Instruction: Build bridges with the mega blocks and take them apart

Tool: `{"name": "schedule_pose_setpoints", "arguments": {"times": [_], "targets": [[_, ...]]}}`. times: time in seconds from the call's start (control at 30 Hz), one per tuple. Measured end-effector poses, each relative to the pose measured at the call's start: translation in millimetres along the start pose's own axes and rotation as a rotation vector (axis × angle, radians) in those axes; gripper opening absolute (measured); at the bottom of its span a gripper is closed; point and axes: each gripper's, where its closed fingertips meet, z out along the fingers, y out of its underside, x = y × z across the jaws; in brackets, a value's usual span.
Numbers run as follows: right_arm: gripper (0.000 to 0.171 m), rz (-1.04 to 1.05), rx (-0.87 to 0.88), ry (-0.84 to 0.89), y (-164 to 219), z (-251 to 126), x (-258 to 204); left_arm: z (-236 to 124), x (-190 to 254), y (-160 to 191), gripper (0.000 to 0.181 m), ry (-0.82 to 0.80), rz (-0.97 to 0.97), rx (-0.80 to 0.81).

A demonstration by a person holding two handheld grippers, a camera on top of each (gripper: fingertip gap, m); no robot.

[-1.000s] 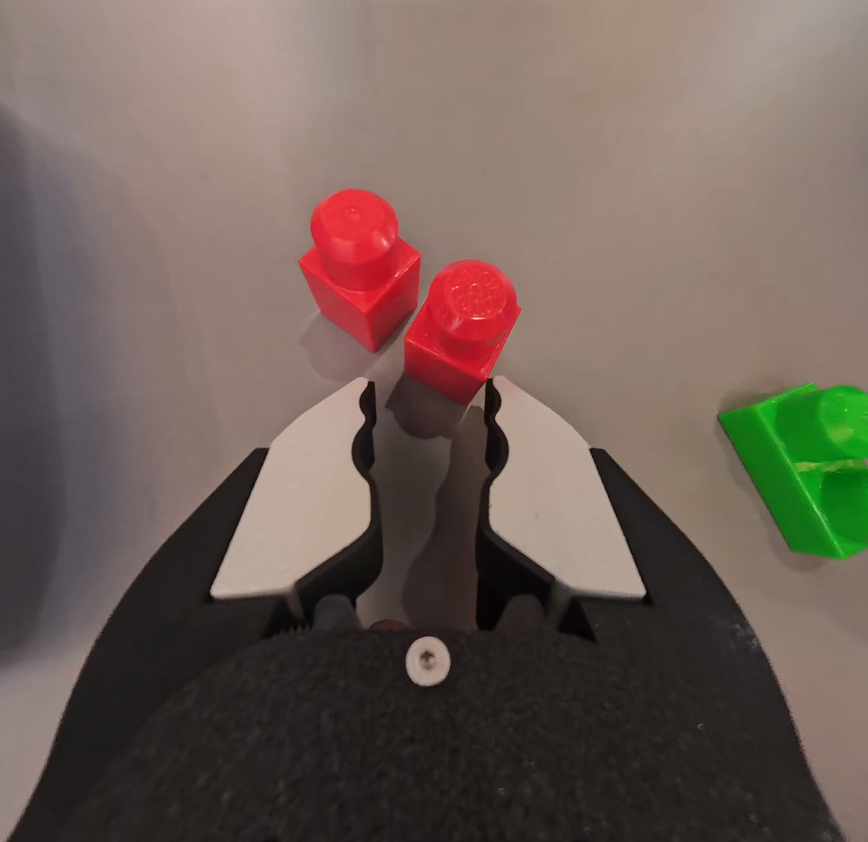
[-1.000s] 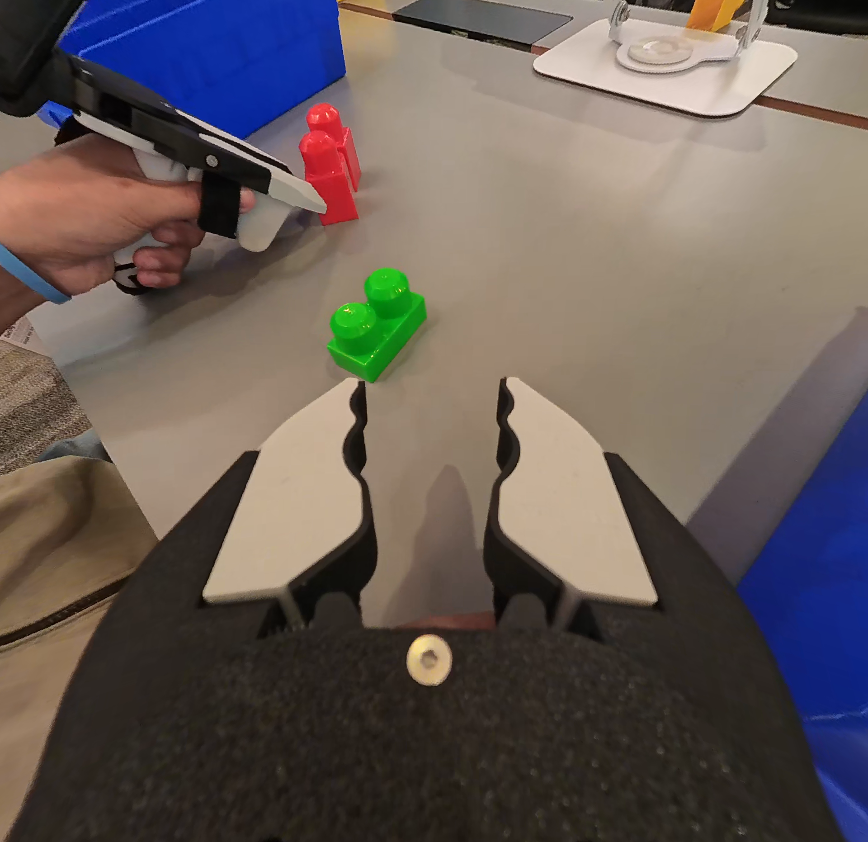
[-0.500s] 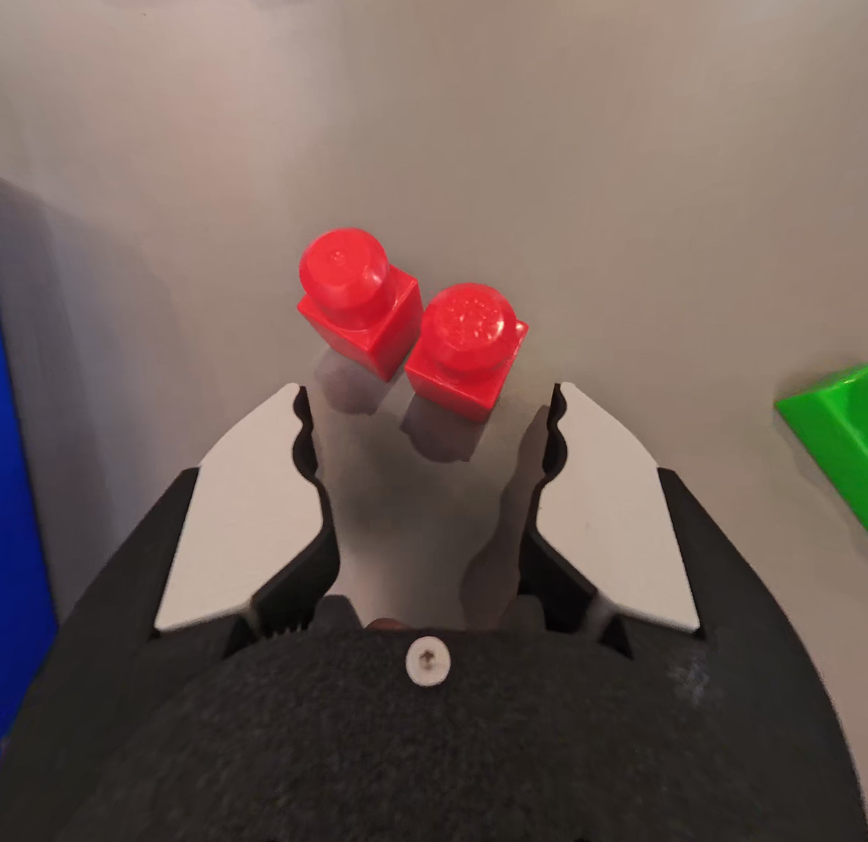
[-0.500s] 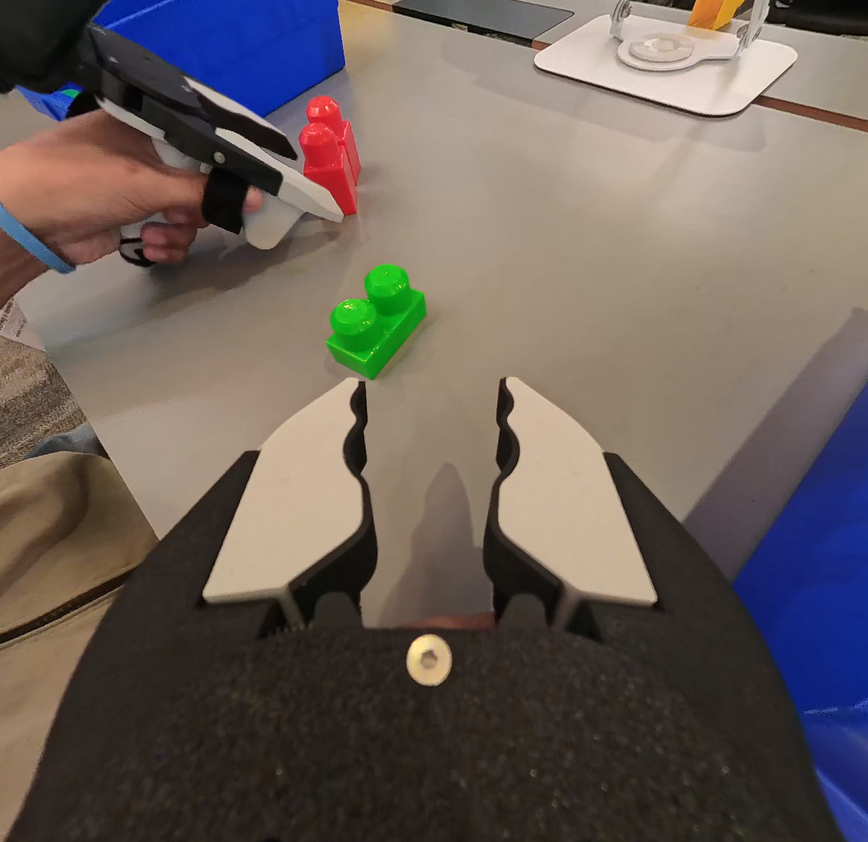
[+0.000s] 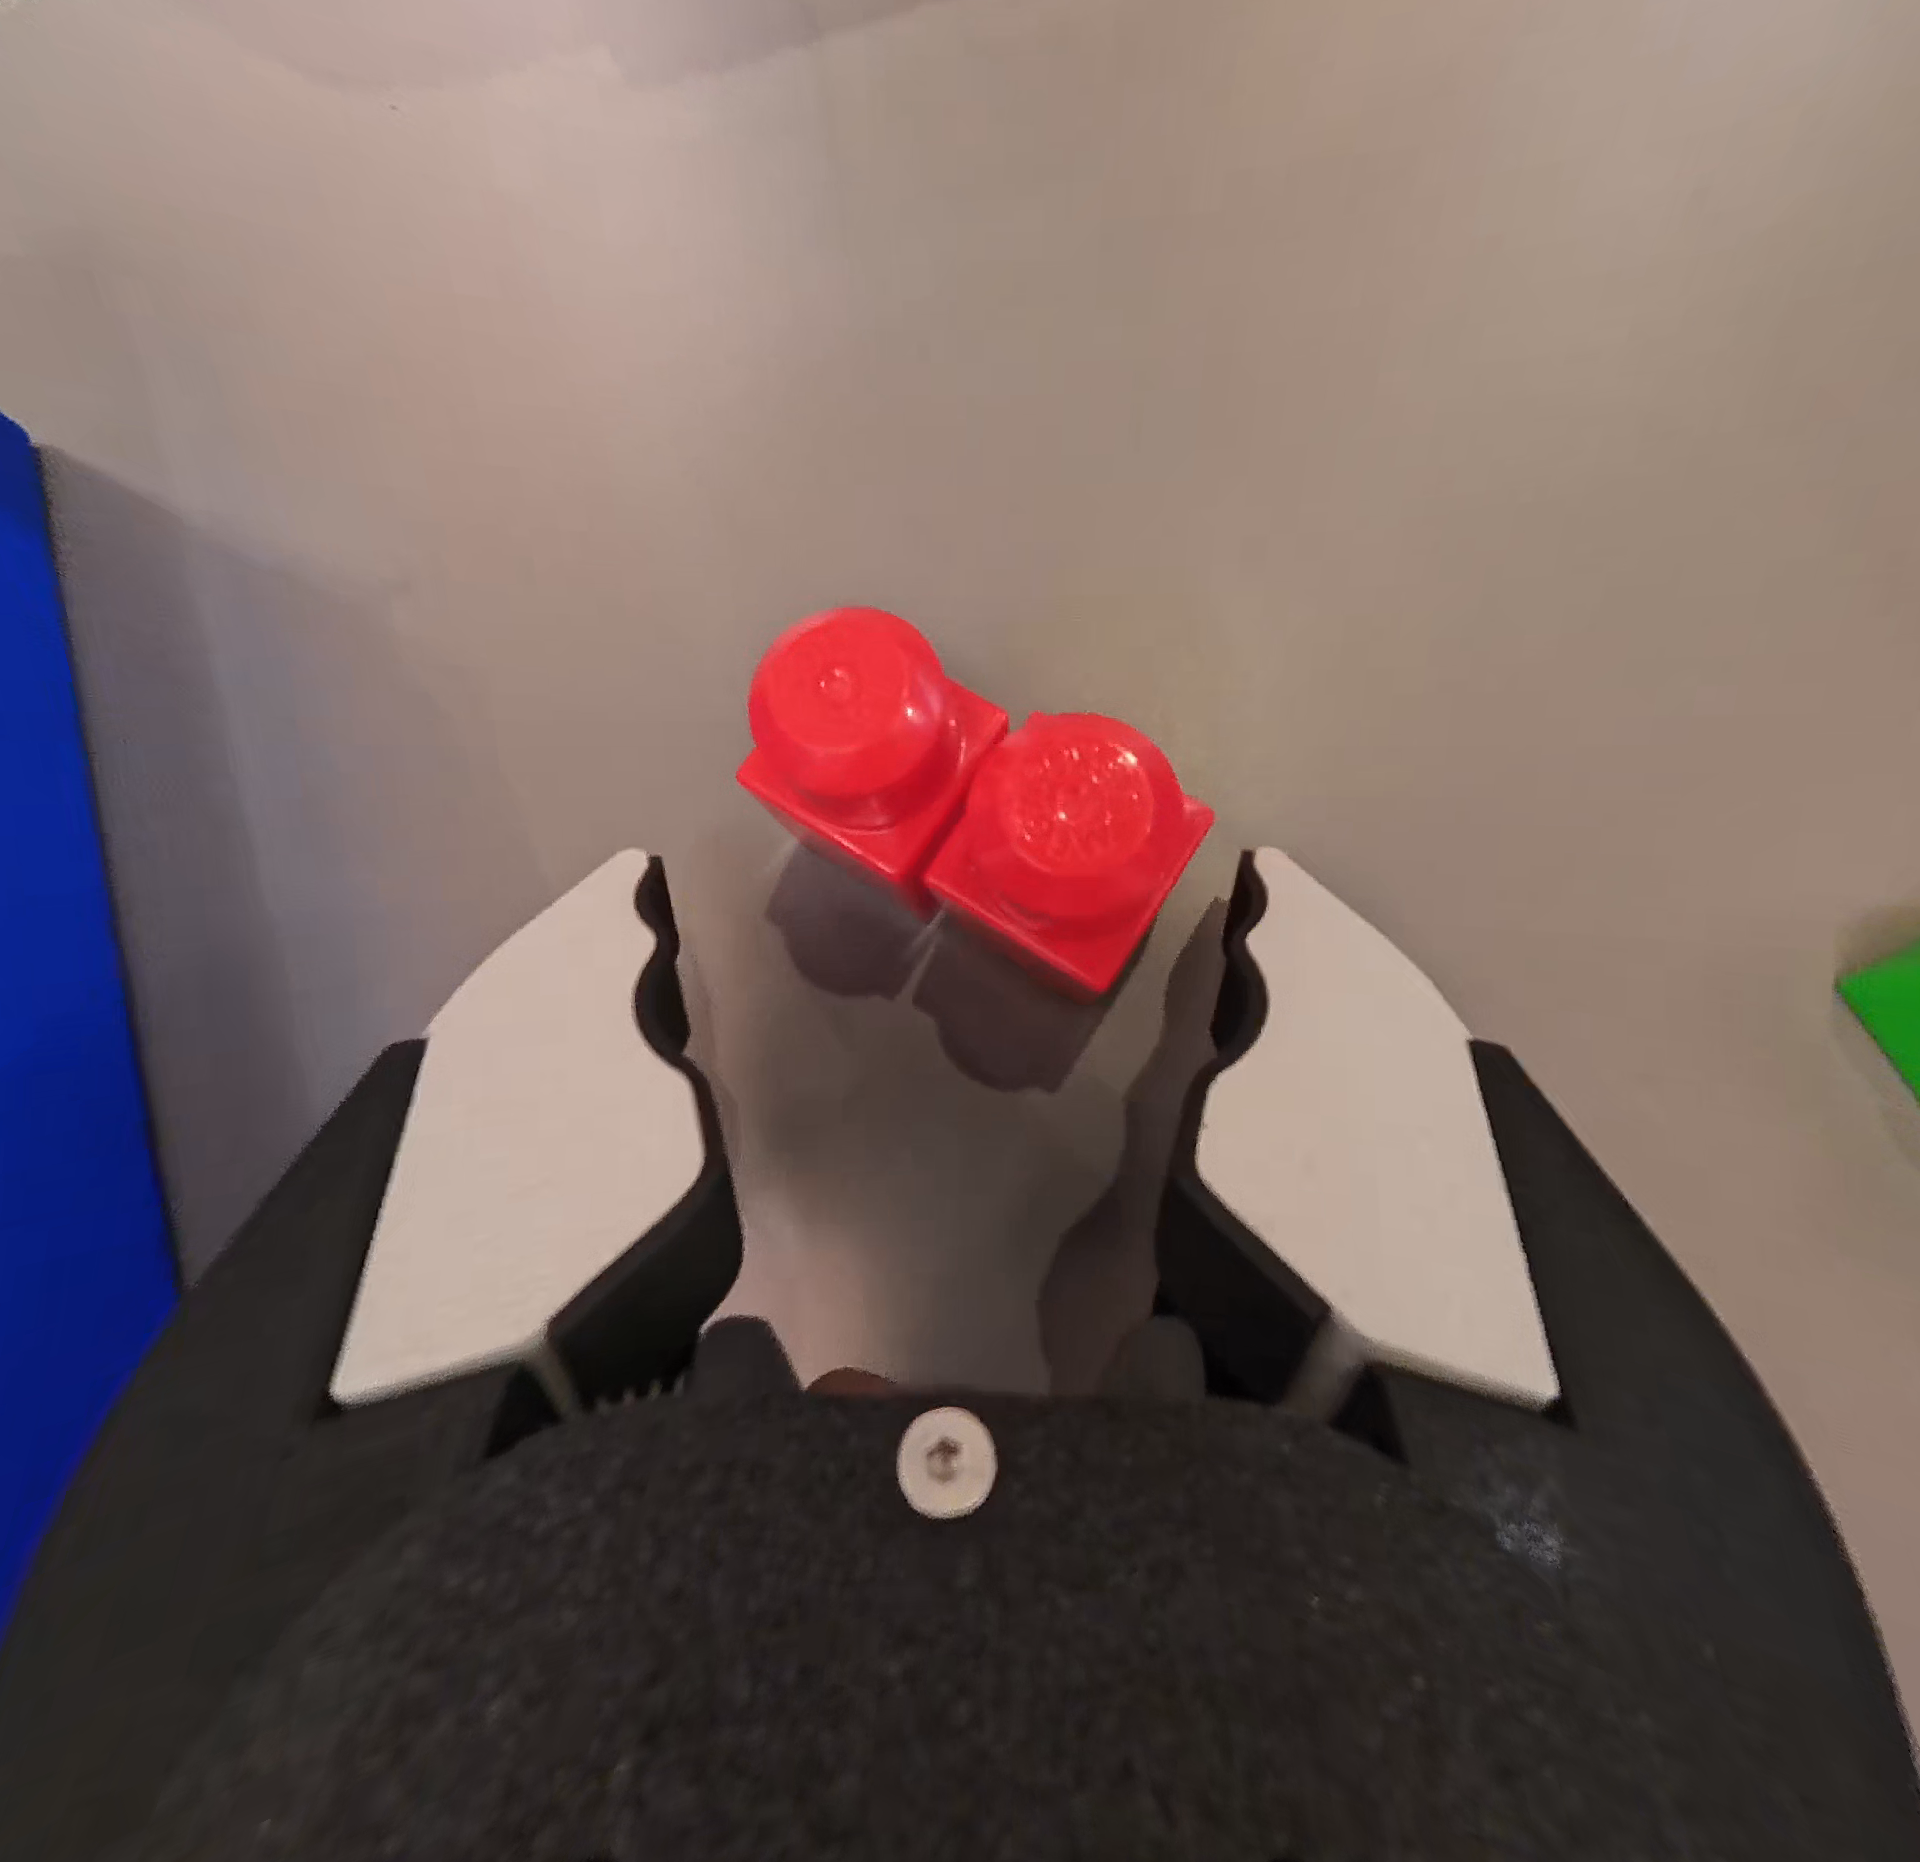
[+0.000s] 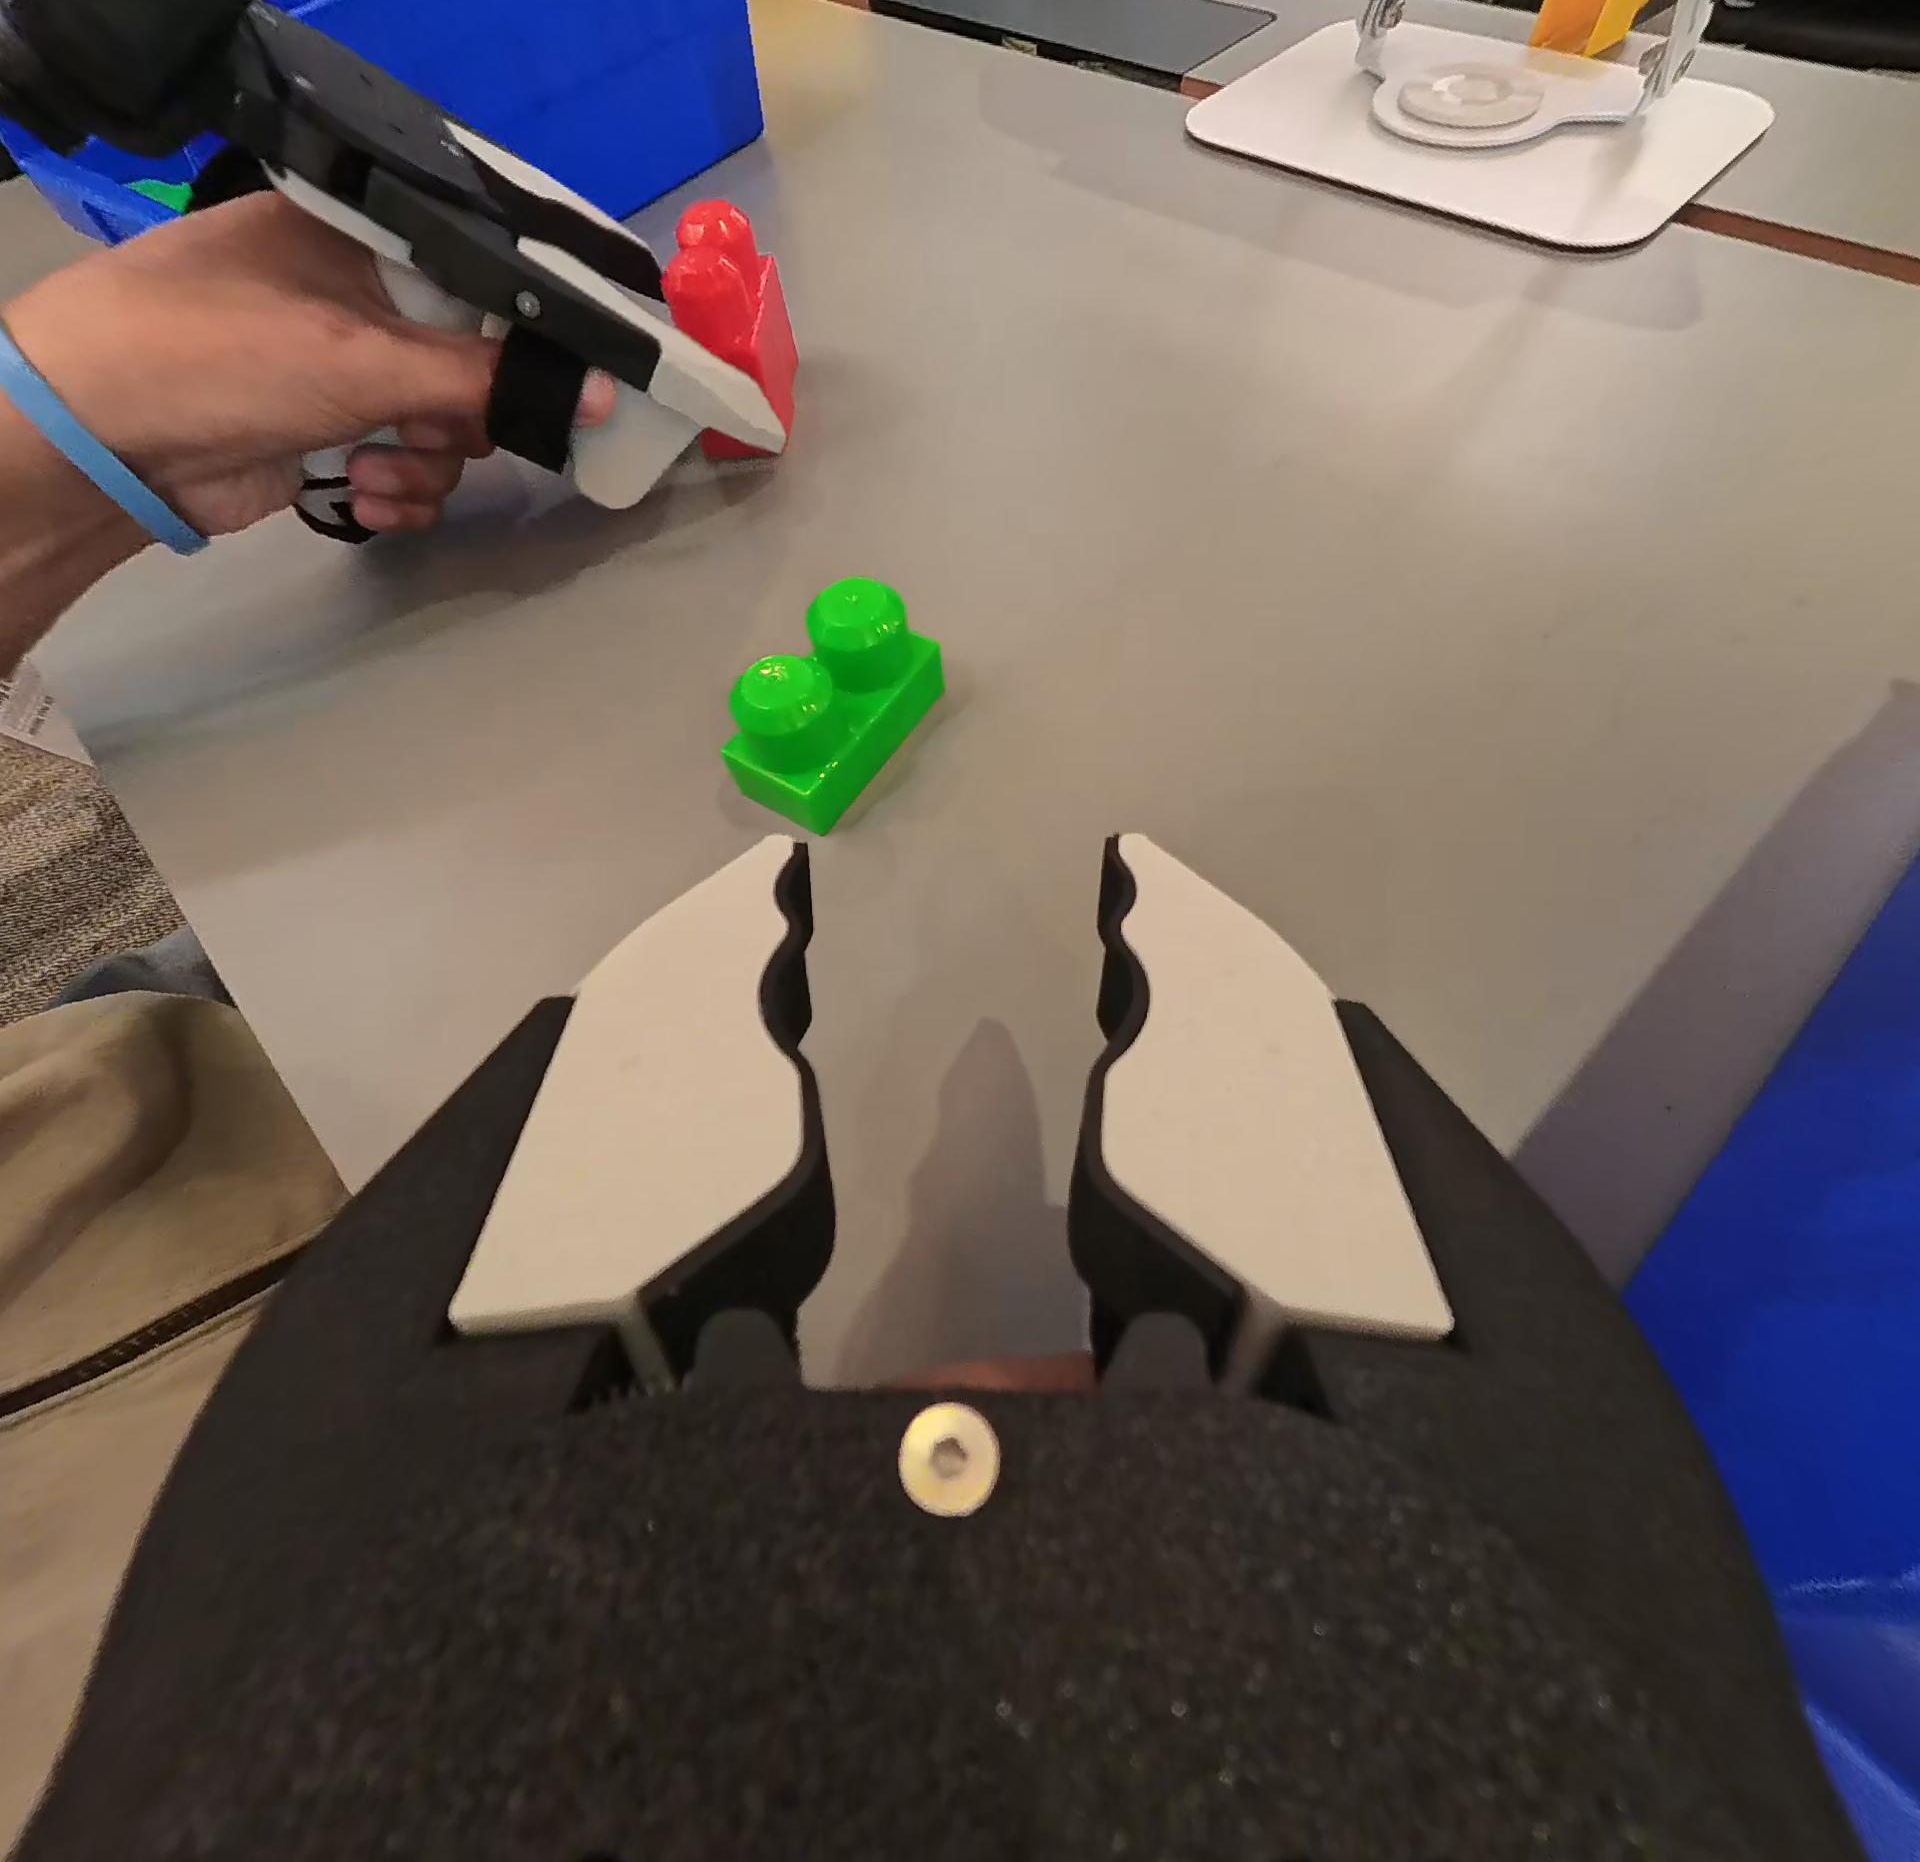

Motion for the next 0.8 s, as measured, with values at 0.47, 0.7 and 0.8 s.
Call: {"name": "schedule_pose_setpoints", "arguments": {"times": [0.47, 0.7, 0.8], "targets": [[0.053, 0.011, -0.003, -0.002, 2, 0, 3, 5, 24, 3, 0.099, 0.182, -0.048, -0.021], [0.053, 0.012, -0.004, -0.001, 3, 0, 4, 2, 25, 0, 0.097, 0.191, -0.044, -0.010], [0.053, 0.011, -0.010, -0.003, 4, 2, 3, 1, 28, 3, 0.096, 0.202, -0.047, -0.015]]}}
